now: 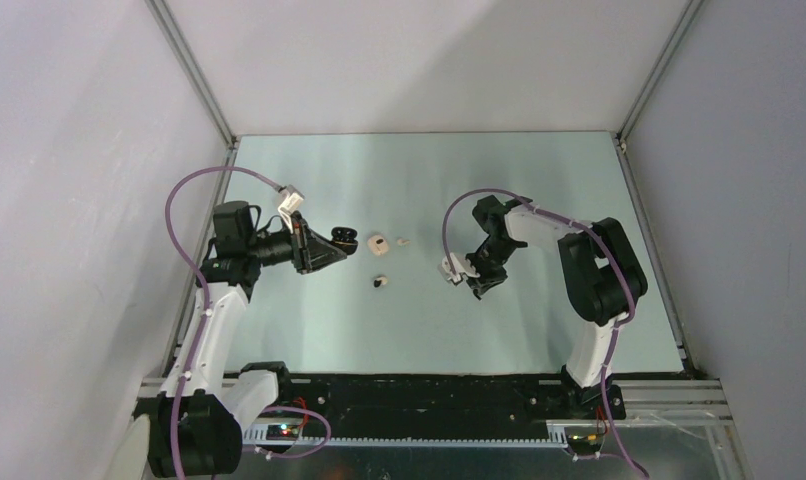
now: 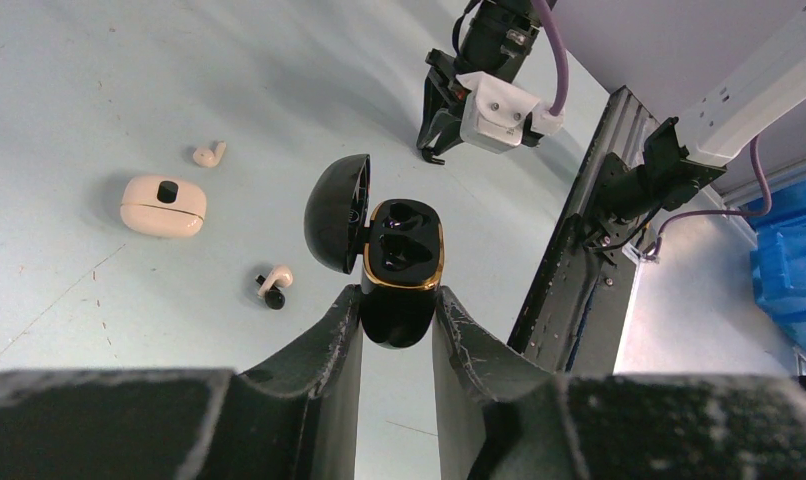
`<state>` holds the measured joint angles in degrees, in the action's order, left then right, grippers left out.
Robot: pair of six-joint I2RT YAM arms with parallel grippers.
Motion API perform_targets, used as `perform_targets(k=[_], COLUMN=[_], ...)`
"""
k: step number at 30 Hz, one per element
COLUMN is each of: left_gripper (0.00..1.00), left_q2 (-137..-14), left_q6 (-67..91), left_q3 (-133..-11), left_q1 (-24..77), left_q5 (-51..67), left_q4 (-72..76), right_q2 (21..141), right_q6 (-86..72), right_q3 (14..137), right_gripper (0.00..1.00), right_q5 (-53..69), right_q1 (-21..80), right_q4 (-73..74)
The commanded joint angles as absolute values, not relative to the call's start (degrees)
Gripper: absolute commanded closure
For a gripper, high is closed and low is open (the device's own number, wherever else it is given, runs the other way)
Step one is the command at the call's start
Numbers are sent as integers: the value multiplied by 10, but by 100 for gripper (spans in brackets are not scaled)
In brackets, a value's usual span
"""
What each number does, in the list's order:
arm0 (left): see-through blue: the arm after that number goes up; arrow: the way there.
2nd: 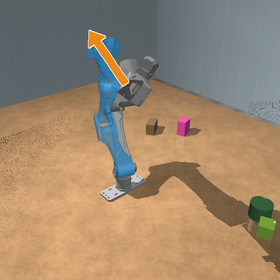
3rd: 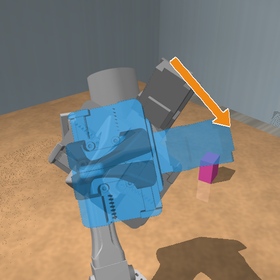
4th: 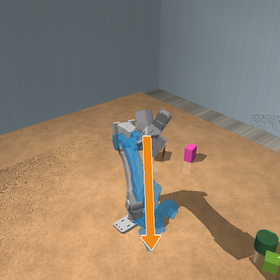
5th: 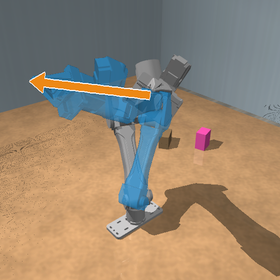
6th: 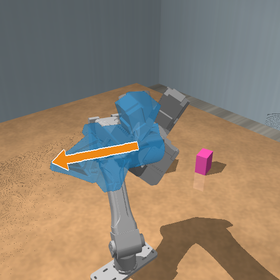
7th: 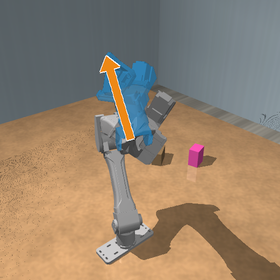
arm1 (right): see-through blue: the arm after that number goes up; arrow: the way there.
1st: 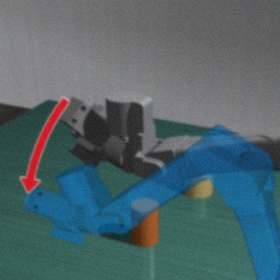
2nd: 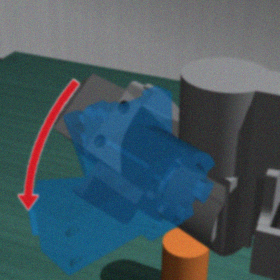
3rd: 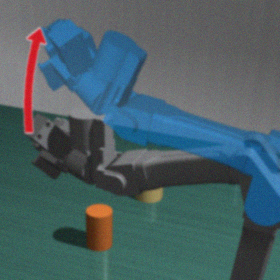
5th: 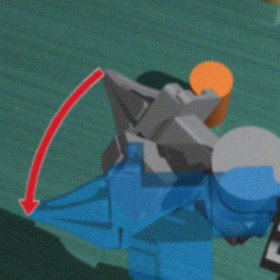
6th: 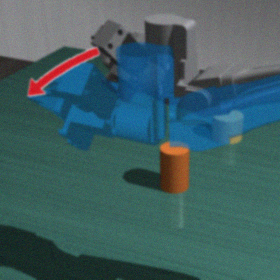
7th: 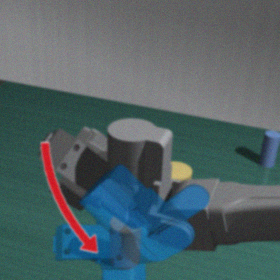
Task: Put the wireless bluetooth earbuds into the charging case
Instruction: Pick up the earbud from the center of the board.
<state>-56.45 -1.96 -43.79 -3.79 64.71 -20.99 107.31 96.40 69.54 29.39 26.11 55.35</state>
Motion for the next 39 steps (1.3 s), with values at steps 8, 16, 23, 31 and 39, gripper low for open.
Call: perform_targets(k=[8, 16, 23, 31, 39], left_gripper=[100, 100, 100, 100, 100], left_q2=[-554, -552, -554, -558, -572], left_q6=[-29, -30, -31, -34, -46], left_q3=[-438, -433, -433, -434, -439], left_q1=[-42, -42, -42, -42, -40], left_q5=[658, 658, 658, 657, 654], left_q4=[-195, -196, -195, -195, -195], right_q2=[1085, 1086, 1085, 1083, 1040], right_q6=[948, 940, 936, 911, 874], right_q3=[696, 696, 696, 696, 681], right_gripper=[69, 71, 74, 73, 96], right_q5=[301, 304, 293, 285, 307], right_q1=[269, 282, 281, 273, 274], right_q4=[554, 541, 539, 531, 504])
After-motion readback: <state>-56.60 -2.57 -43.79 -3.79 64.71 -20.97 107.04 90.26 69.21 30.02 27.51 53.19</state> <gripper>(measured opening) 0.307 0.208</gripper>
